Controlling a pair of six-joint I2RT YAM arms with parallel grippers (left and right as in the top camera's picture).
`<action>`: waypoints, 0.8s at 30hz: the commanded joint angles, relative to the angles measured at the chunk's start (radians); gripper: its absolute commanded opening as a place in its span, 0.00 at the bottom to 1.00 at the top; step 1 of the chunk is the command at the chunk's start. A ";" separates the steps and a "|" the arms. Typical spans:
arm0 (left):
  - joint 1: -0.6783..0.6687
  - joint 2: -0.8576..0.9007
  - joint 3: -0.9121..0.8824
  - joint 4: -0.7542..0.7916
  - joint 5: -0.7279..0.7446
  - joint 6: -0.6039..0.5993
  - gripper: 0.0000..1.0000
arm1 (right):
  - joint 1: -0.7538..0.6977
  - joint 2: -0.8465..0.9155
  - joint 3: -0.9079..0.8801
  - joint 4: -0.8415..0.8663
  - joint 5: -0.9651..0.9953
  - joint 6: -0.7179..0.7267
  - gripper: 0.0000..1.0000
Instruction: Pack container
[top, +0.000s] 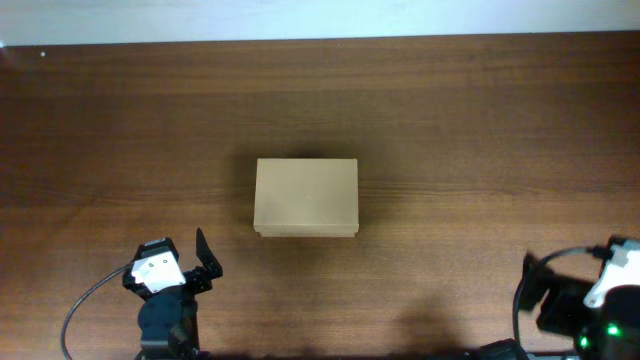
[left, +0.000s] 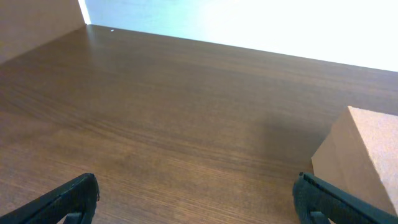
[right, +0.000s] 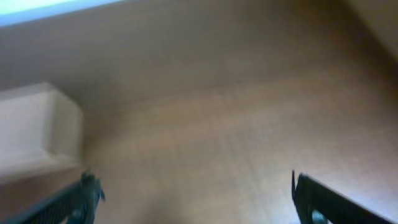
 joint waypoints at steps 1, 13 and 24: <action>0.007 -0.010 -0.006 0.000 0.008 0.016 0.99 | -0.006 -0.006 -0.012 0.118 0.004 -0.080 0.99; 0.007 -0.010 -0.006 0.000 0.008 0.016 0.99 | -0.187 -0.040 -0.199 0.423 -0.186 -0.278 0.99; 0.007 -0.010 -0.006 0.000 0.008 0.016 0.99 | -0.319 -0.373 -0.560 0.629 -0.325 -0.347 0.99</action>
